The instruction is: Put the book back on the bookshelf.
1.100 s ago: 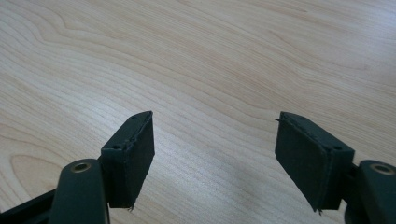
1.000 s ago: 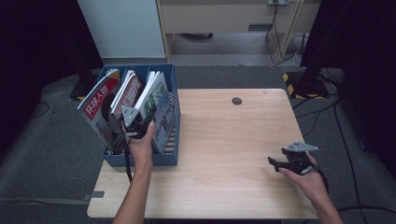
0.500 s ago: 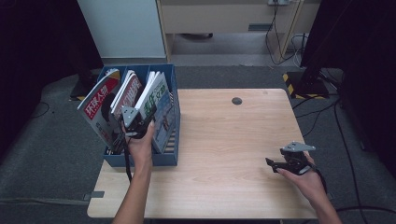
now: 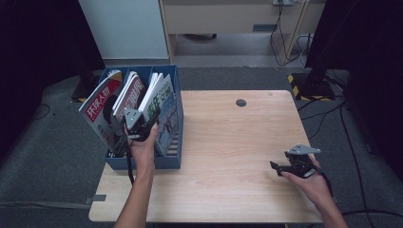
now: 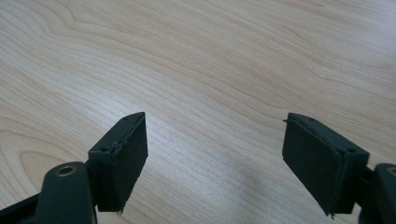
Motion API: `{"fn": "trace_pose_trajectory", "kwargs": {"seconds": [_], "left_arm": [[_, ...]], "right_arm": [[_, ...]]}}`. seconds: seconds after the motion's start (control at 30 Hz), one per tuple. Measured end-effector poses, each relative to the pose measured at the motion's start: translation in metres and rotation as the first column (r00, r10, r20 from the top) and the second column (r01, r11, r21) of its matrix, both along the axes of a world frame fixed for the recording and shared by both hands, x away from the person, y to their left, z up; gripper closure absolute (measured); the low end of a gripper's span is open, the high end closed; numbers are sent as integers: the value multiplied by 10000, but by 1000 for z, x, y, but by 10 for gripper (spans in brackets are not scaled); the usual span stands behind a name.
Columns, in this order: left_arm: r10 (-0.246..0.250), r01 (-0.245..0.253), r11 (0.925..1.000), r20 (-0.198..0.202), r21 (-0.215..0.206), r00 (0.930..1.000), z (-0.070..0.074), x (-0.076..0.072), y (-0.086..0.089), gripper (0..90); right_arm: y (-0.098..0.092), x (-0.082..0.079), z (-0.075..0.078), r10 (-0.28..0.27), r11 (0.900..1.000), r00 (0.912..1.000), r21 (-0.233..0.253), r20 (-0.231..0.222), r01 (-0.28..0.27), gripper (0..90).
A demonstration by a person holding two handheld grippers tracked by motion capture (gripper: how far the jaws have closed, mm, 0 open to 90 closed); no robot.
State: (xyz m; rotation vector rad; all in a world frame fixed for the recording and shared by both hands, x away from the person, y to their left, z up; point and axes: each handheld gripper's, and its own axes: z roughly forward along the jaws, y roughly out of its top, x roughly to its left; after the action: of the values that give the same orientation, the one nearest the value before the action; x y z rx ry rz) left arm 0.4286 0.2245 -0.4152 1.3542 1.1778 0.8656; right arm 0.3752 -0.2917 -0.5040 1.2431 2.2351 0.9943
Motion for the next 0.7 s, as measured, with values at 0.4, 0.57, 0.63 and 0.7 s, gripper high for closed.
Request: {"fn": "trace_pose_trajectory", "kwargs": {"seconds": [0.4,0.57,0.63,0.7], "left_arm": [[-47,47,10000,40,-41,10000,-1,-3,0,622],[-65,66,9999,83,-84,9999,-1,-6,0,591],[-89,90,9999,127,-56,9999,-2,-7,0,574],[-75,75,10000,138,-54,9999,-2,-9,0,556]], "right_arm": [[0,0,0,35,10000,10000,5,-25,-35,226],[0,0,0,50,10000,10000,-10,-27,-50,225],[0,0,0,53,10000,10000,-20,0,-53,225],[1,0,0,41,10000,10000,-12,-24,-41,224]]}}
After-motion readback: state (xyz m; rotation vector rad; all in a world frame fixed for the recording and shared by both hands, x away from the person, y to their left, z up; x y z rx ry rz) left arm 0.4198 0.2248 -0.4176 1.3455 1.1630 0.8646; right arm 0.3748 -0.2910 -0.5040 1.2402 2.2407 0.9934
